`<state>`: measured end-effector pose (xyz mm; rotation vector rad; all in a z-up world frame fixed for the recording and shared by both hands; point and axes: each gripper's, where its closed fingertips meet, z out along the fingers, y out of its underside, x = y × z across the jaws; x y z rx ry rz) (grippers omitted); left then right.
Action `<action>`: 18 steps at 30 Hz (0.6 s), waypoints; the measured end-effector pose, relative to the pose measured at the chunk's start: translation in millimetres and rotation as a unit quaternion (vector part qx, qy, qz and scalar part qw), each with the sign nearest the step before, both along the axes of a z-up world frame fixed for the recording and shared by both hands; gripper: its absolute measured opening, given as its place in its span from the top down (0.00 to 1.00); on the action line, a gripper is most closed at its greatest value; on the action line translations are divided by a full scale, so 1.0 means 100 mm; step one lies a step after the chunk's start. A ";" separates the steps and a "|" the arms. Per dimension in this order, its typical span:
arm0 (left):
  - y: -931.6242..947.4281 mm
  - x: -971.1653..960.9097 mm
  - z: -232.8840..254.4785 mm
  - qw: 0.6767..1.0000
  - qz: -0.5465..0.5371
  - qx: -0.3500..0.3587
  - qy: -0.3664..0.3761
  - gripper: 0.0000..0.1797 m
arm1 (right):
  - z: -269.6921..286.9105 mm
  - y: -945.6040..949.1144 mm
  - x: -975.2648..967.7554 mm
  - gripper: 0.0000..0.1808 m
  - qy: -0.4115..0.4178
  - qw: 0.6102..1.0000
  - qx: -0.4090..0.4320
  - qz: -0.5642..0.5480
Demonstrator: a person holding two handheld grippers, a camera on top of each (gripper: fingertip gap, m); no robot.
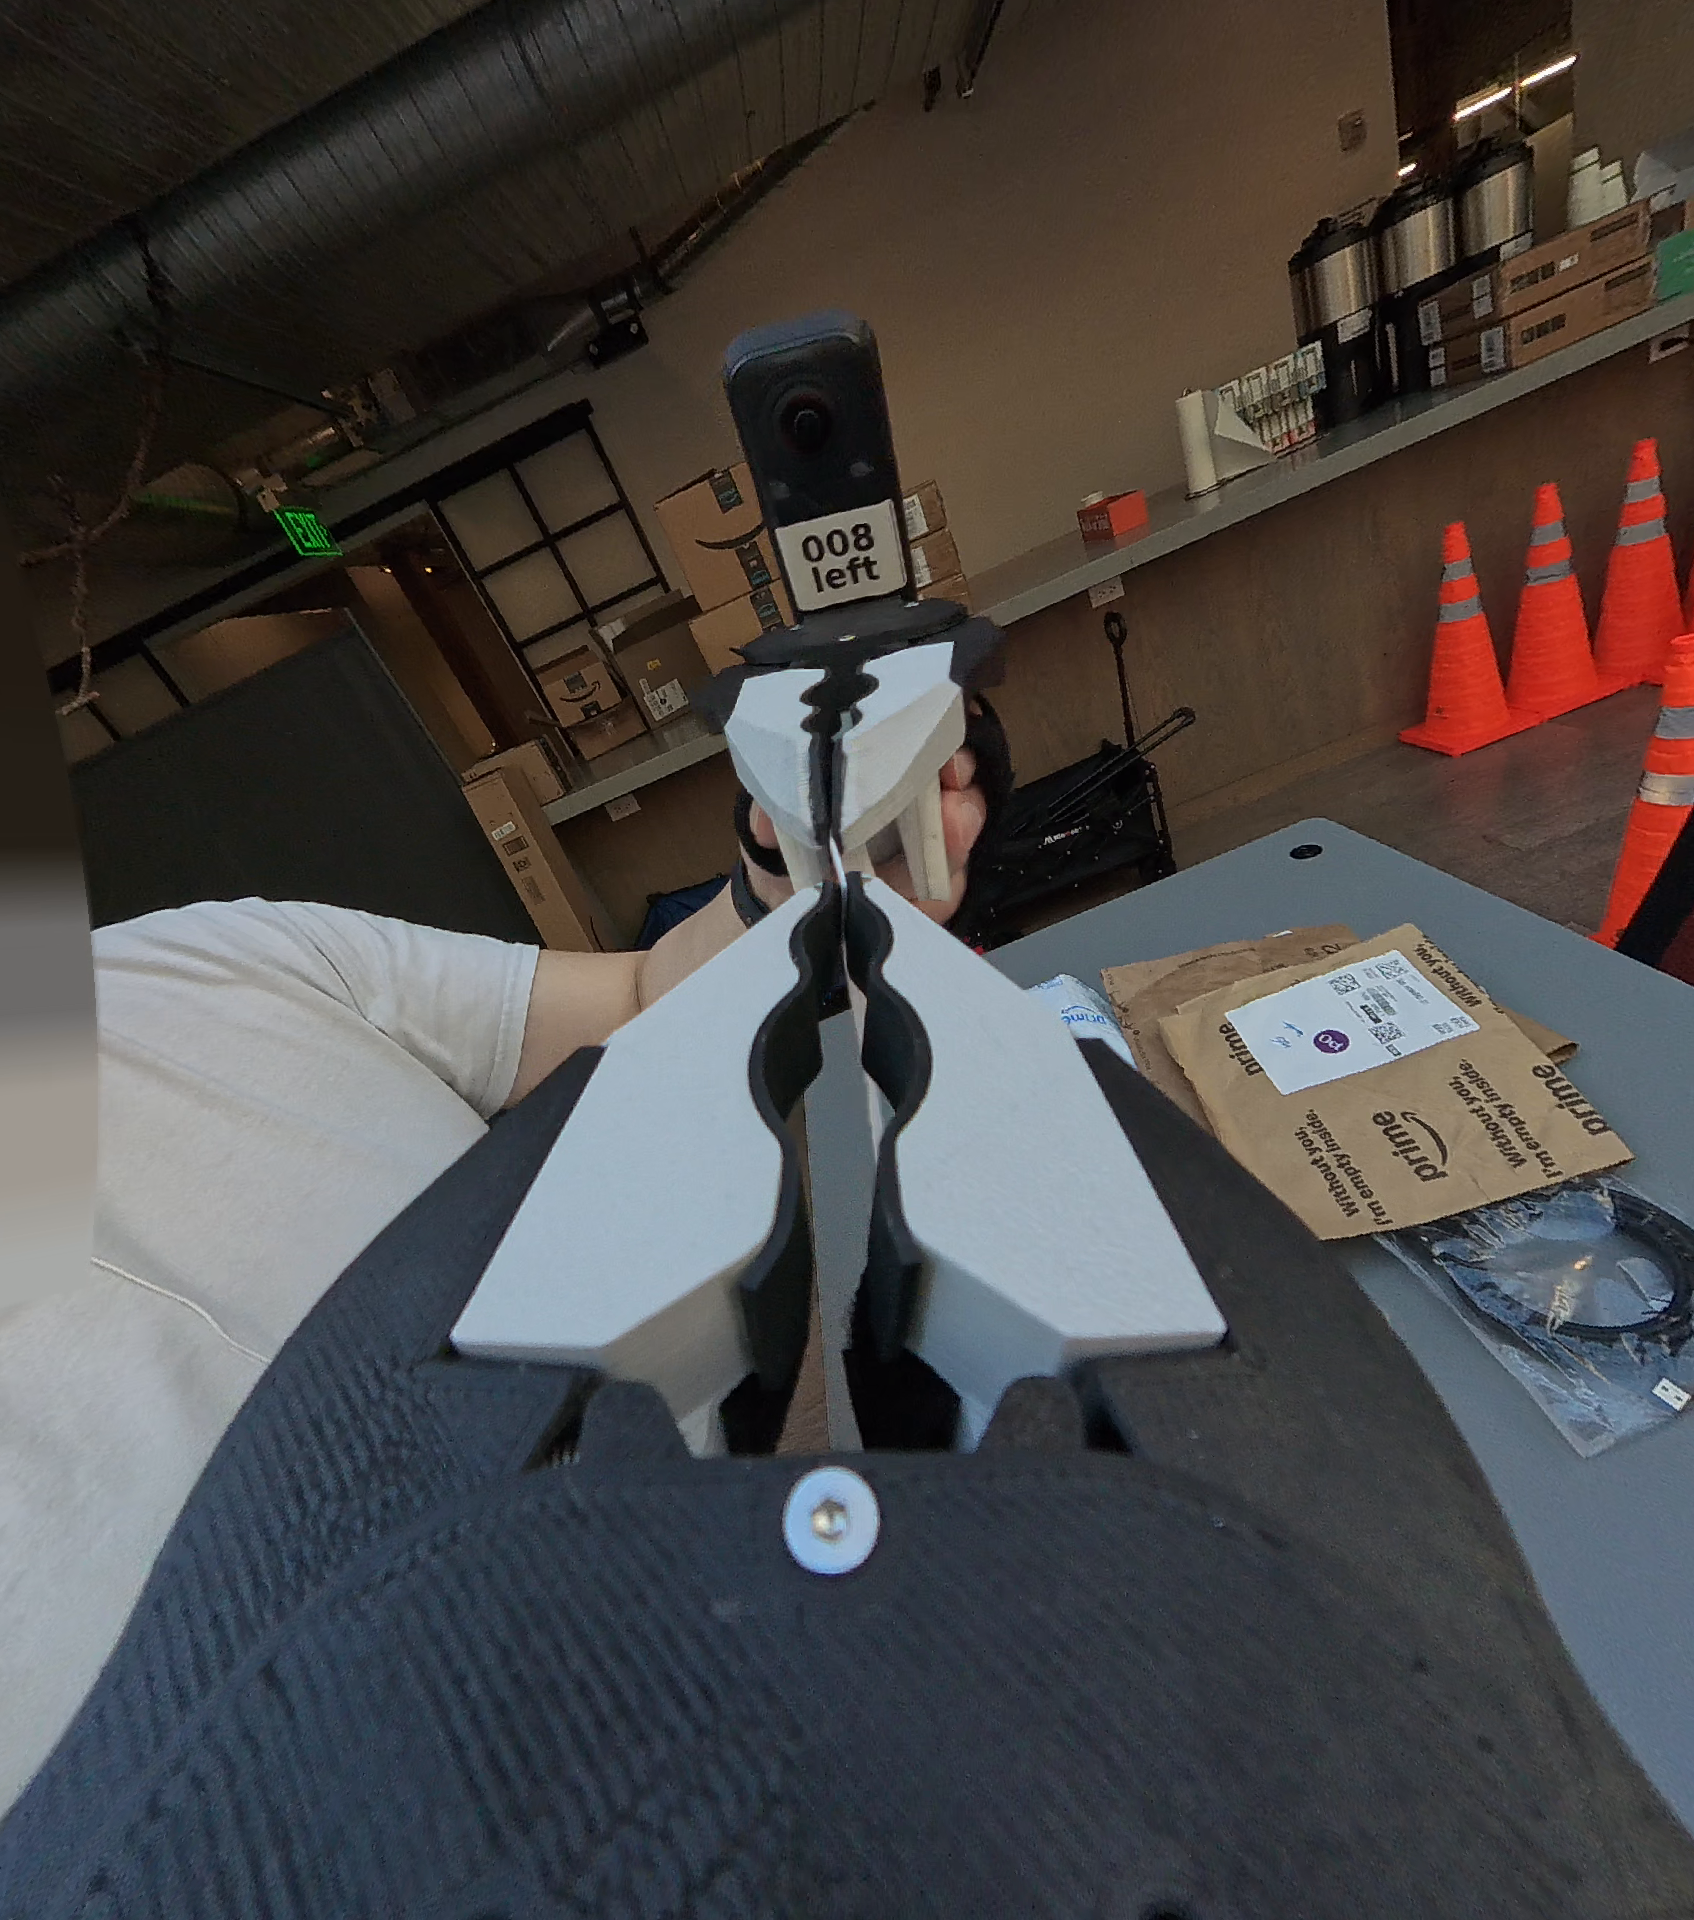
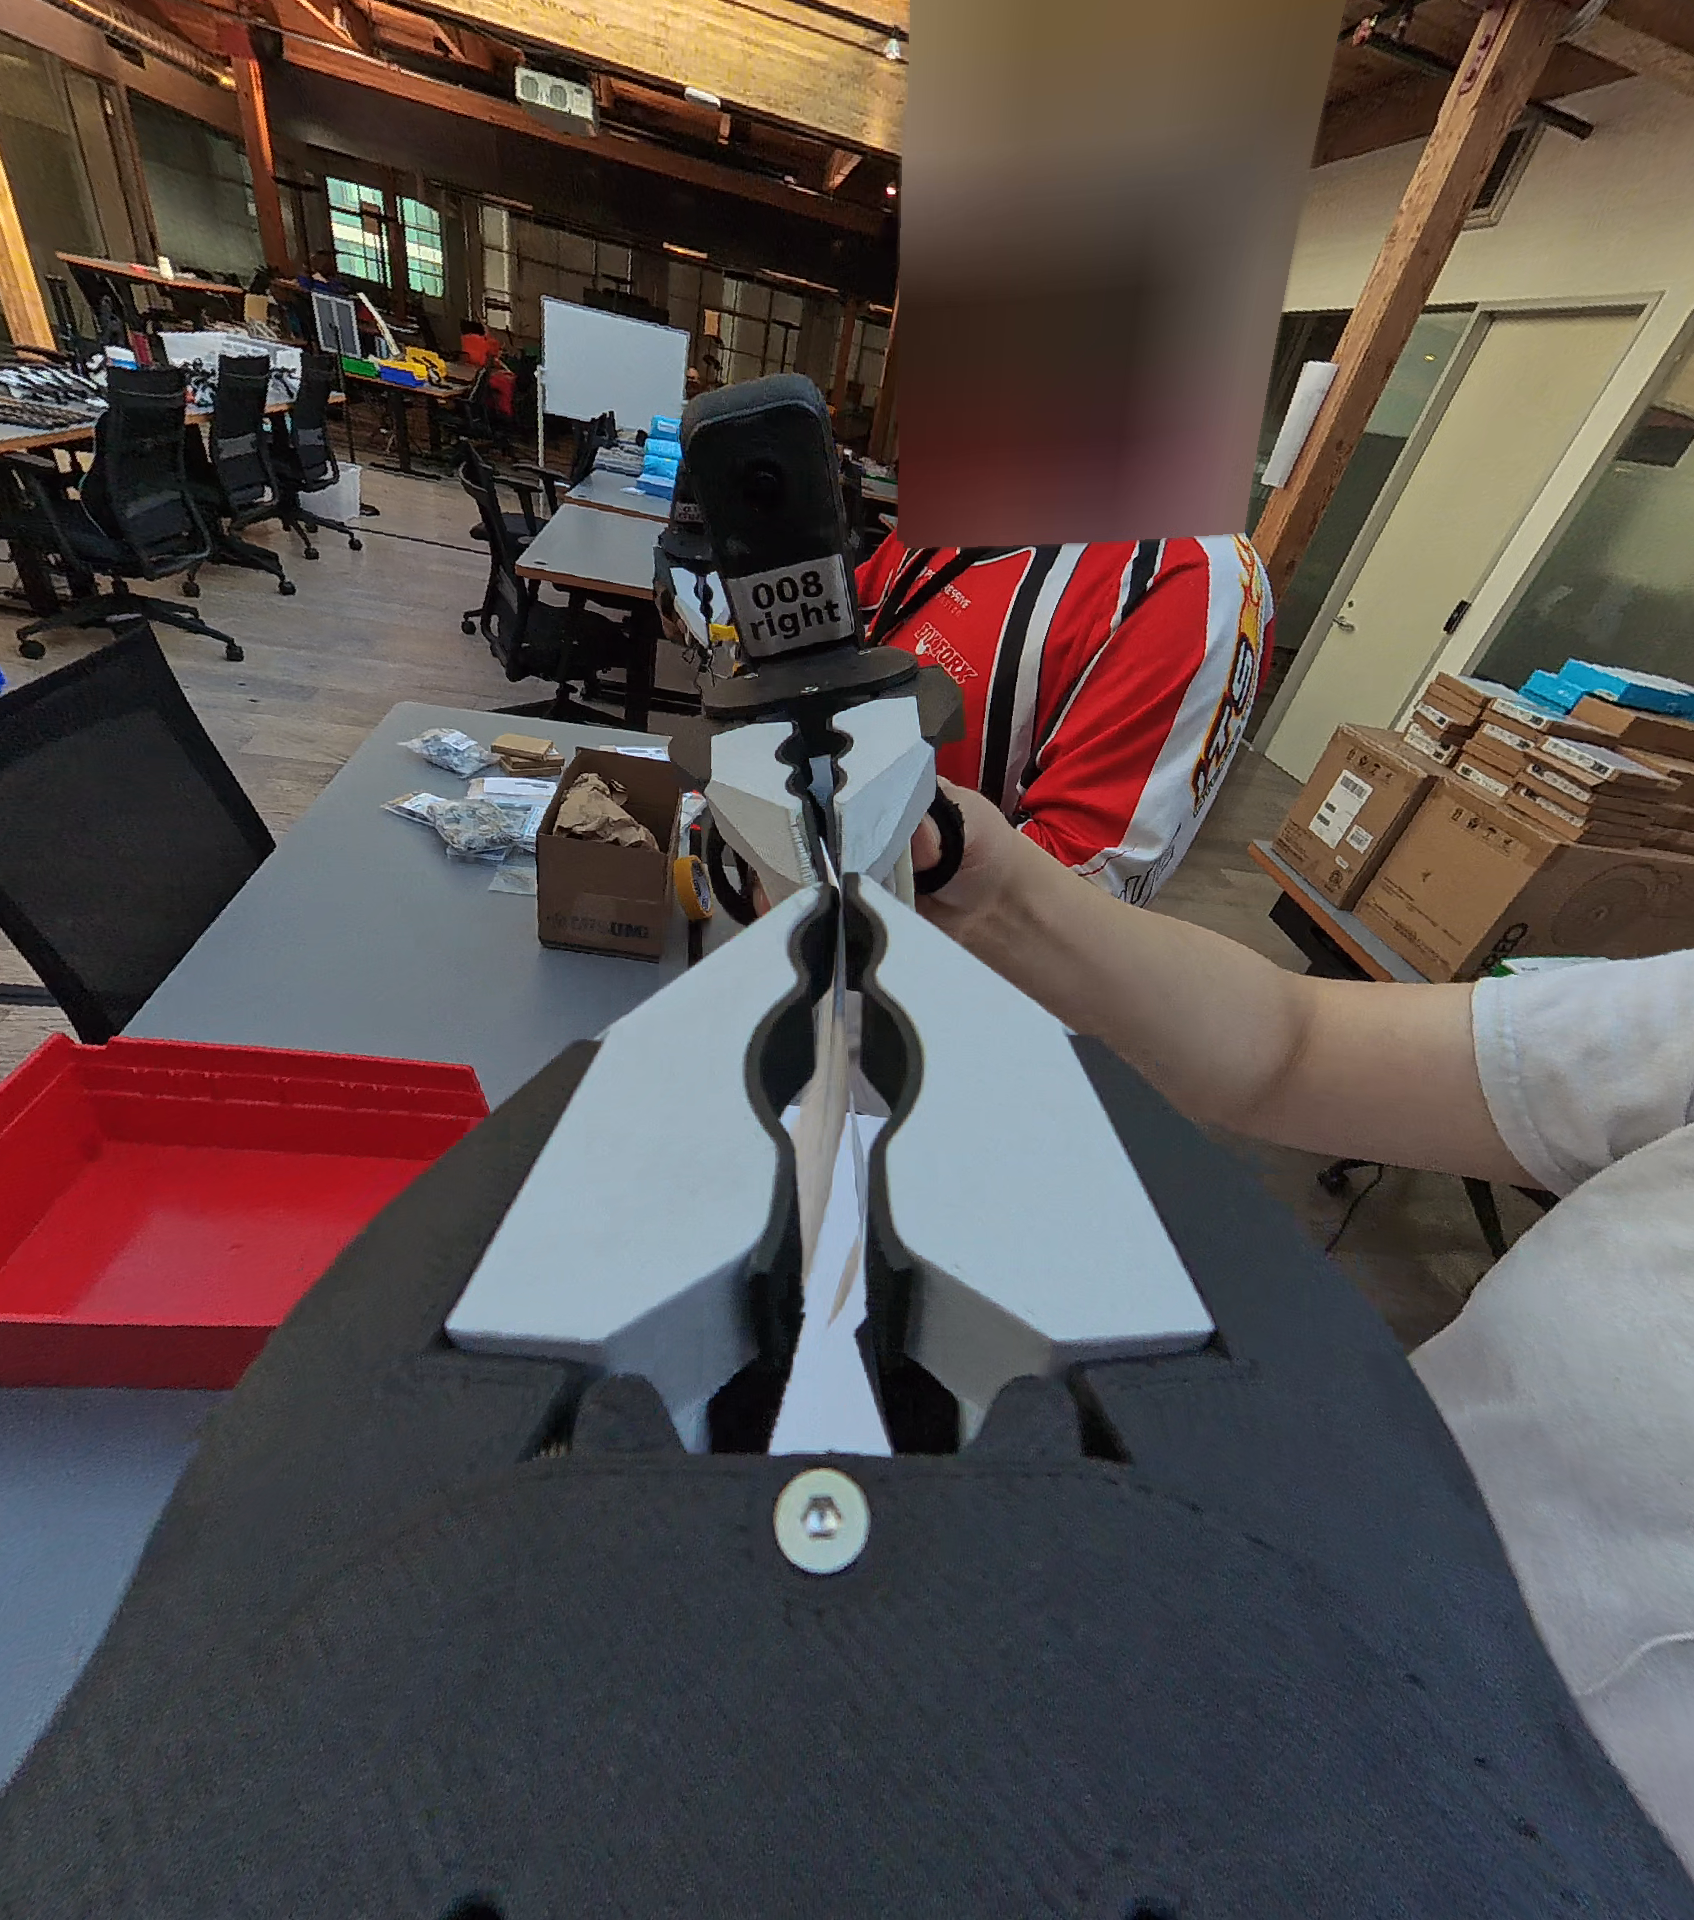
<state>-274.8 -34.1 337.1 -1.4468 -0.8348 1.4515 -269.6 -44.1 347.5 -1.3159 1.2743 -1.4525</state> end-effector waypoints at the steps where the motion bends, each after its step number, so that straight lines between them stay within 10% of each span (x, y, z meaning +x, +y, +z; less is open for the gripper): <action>1: -0.01 0.00 0.01 1.000 0.000 0.004 0.002 1.00 | 0.00 0.02 0.01 1.00 0.000 1.000 0.004 0.005; 18: 0.03 0.05 0.09 1.000 -0.019 0.007 0.001 0.94 | 0.01 0.00 -0.05 1.00 -0.002 1.000 -0.008 -0.001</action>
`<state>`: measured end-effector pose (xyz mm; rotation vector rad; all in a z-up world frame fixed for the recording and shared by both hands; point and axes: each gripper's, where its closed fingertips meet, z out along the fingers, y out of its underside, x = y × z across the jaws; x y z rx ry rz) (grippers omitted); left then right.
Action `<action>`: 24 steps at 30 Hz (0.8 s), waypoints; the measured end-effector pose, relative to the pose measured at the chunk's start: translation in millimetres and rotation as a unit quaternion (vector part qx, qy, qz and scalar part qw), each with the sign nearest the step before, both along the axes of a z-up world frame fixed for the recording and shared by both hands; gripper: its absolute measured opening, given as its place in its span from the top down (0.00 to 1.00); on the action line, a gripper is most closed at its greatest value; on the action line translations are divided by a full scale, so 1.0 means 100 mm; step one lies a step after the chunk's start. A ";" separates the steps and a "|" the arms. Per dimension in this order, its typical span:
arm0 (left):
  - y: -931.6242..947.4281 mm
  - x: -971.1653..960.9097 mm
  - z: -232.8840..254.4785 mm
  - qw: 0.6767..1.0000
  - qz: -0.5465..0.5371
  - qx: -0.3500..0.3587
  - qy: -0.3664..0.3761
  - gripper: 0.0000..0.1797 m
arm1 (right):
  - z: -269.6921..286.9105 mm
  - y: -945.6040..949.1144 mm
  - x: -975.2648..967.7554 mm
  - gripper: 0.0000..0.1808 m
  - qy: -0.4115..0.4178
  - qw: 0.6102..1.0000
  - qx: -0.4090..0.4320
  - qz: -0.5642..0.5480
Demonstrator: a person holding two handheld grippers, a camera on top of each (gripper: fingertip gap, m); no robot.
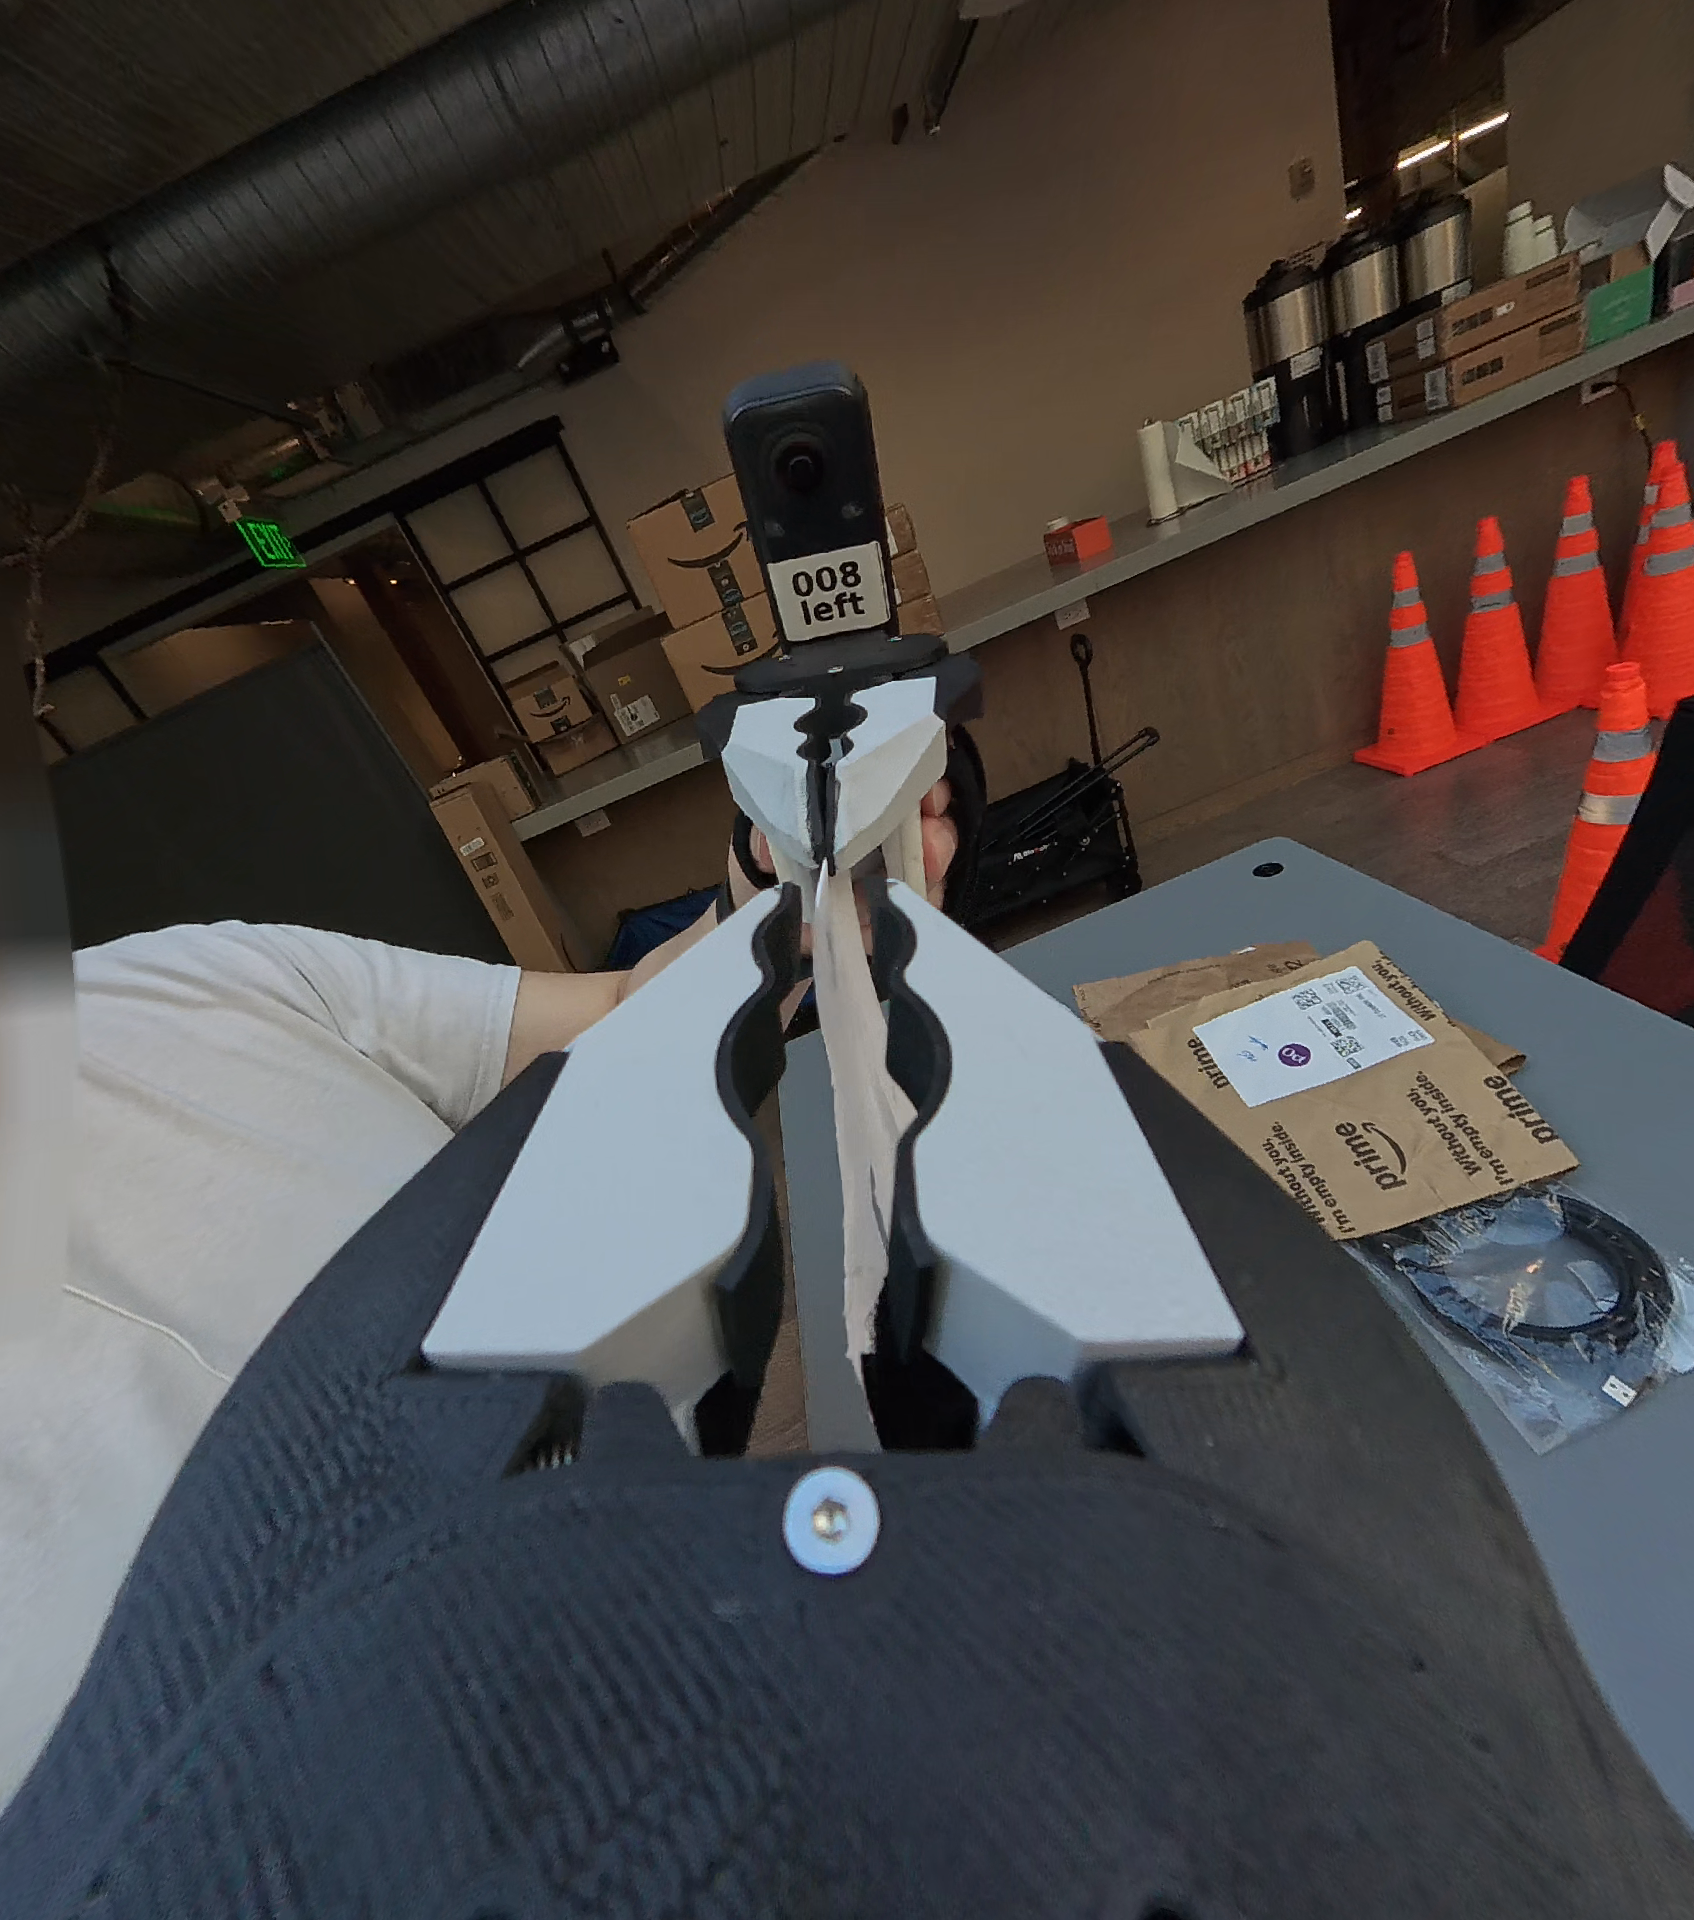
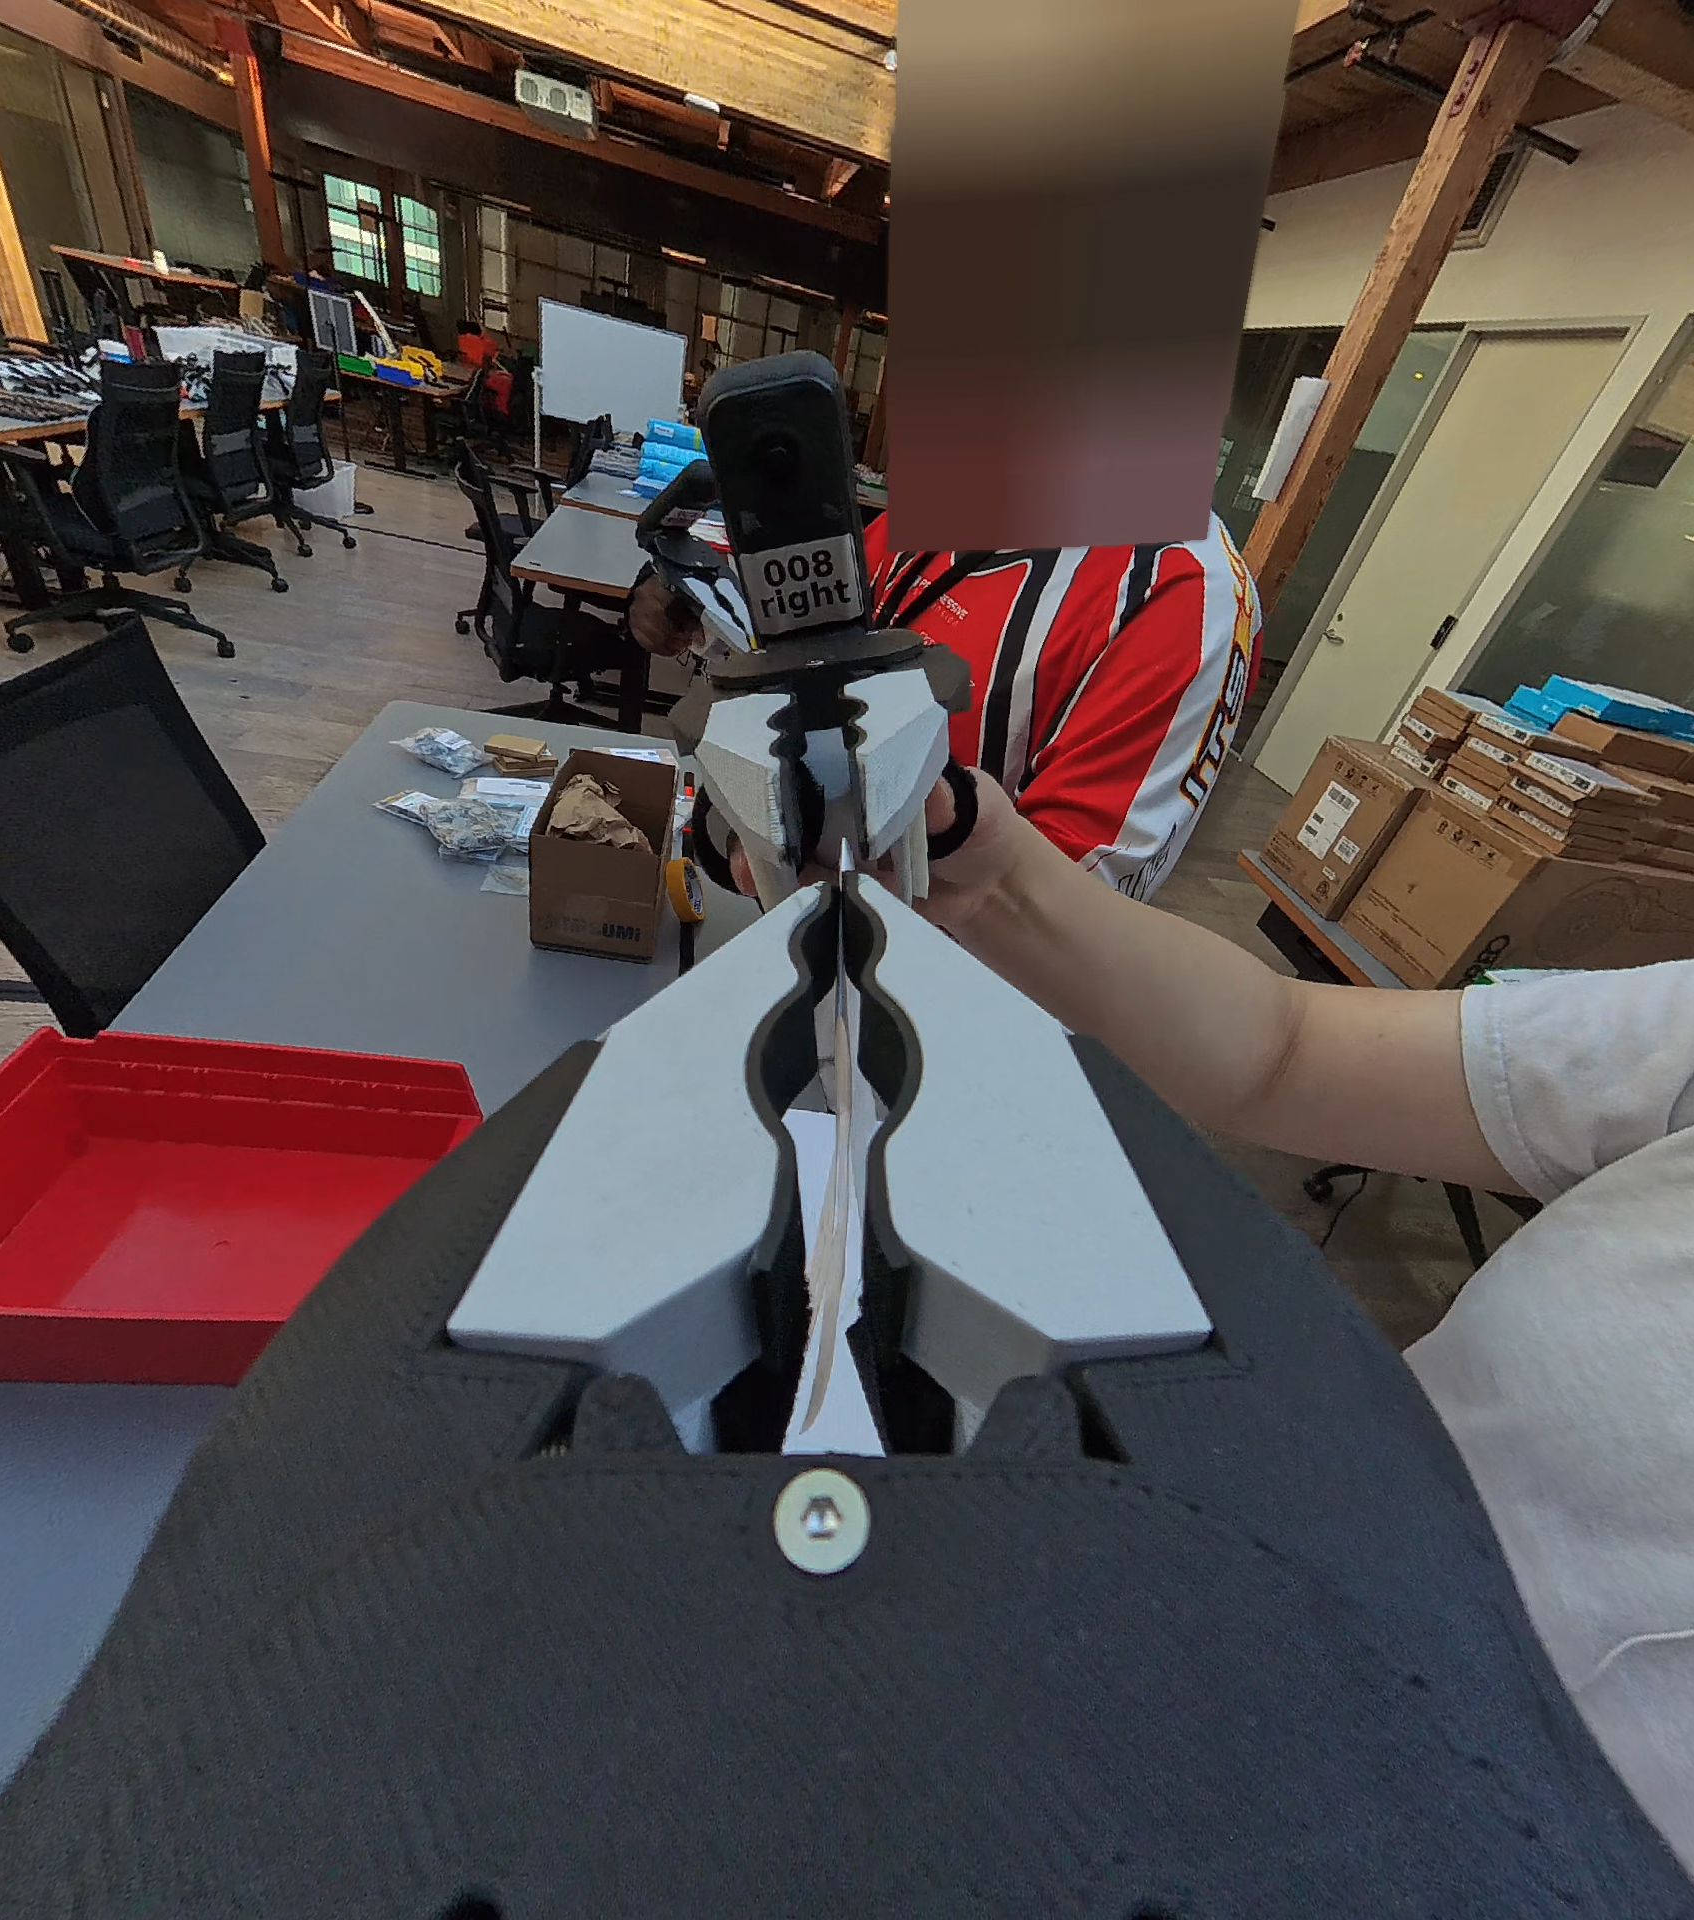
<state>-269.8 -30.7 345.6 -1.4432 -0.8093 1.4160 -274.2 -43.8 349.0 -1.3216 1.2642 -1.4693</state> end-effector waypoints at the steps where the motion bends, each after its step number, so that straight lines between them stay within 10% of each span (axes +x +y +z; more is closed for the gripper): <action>1: -0.01 -0.01 -0.02 1.000 0.006 -0.001 -0.006 0.98 | 0.00 0.00 0.00 1.00 -0.001 1.000 -0.002 0.000; 14: -0.02 -0.02 0.01 1.000 0.001 0.012 -0.005 1.00 | -0.05 -0.01 0.07 1.00 0.015 1.000 -0.008 -0.016; 16: 0.00 -0.02 0.04 1.000 -0.001 0.003 0.014 0.89 | -0.03 0.00 0.07 1.00 0.010 1.000 -0.006 -0.012; 24: -0.07 -0.05 -0.02 0.999 0.030 -0.015 -0.001 1.00 | -0.05 -0.07 0.08 1.00 0.020 0.999 -0.004 -0.028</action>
